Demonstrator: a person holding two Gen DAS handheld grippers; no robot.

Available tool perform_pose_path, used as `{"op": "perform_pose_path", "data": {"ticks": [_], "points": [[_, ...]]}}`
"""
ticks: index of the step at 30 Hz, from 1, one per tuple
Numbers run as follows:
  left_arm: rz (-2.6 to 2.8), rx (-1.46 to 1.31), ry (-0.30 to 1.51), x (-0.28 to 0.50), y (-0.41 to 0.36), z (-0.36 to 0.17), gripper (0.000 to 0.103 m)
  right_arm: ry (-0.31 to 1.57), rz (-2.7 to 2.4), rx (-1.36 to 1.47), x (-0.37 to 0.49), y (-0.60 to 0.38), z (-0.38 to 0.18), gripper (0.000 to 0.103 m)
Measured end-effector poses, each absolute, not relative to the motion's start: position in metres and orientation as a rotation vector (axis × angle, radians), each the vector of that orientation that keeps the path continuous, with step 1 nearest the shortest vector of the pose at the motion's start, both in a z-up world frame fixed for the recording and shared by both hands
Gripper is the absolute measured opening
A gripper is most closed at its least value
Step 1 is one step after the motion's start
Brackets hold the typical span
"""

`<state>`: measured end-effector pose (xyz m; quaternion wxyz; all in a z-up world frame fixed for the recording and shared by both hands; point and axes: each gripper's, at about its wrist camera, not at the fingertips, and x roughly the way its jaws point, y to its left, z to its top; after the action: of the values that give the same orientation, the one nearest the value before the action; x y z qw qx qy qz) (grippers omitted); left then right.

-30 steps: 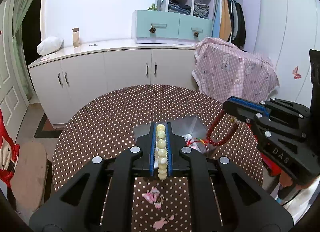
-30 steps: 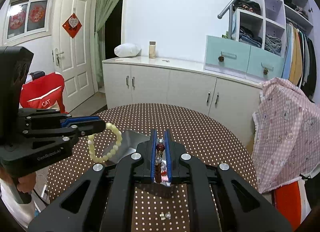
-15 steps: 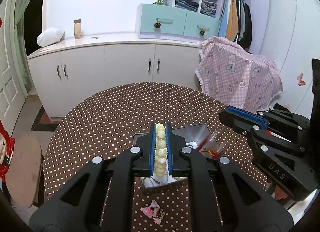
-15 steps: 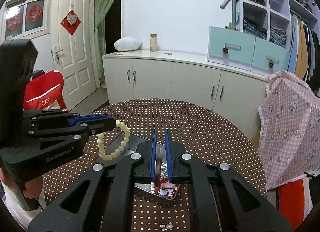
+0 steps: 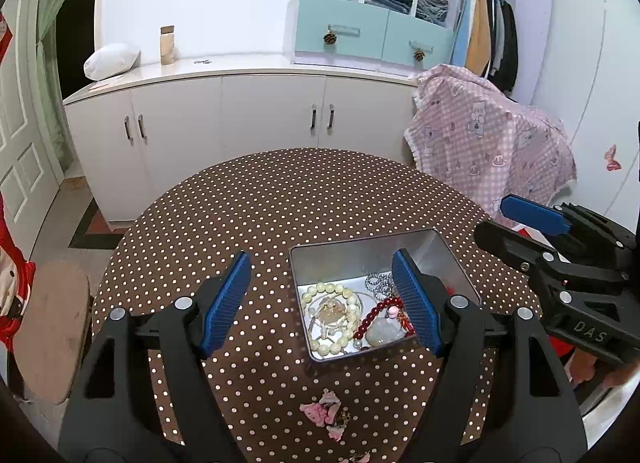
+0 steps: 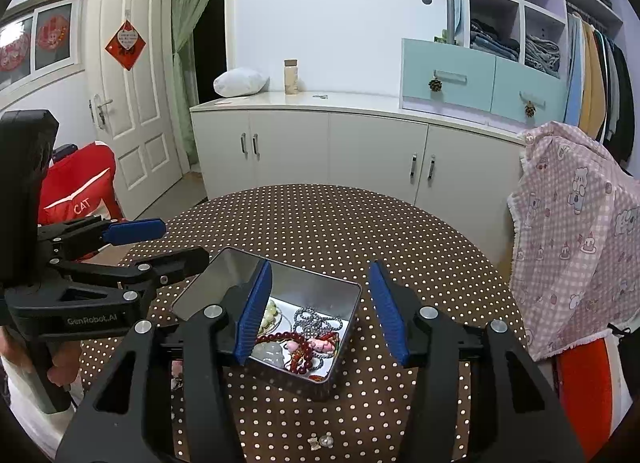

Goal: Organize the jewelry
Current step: 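Open both tools over the box to drop the pearl bracelet and red beads, then grasp the white charm with the left tool while the right tool grasps a pink charm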

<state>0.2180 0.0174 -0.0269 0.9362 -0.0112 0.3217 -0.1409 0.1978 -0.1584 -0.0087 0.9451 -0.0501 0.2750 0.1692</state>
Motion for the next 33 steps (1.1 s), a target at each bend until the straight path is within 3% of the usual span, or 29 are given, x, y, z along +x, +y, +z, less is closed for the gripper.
{"op": "perform_pose_path", "data": {"ticks": [25, 33], "points": [[-0.278, -0.005, 0.676, 0.191, 0.024, -0.033, 0.072, 0.565, 0.310, -0.085, 0.173, -0.167, -0.014, 0.068], [-0.269, -0.012, 0.705, 0.172, 0.031, -0.046, 0.079, 0.563, 0.283, -0.070, 0.155, -0.172, -0.020, 0.074]]}}
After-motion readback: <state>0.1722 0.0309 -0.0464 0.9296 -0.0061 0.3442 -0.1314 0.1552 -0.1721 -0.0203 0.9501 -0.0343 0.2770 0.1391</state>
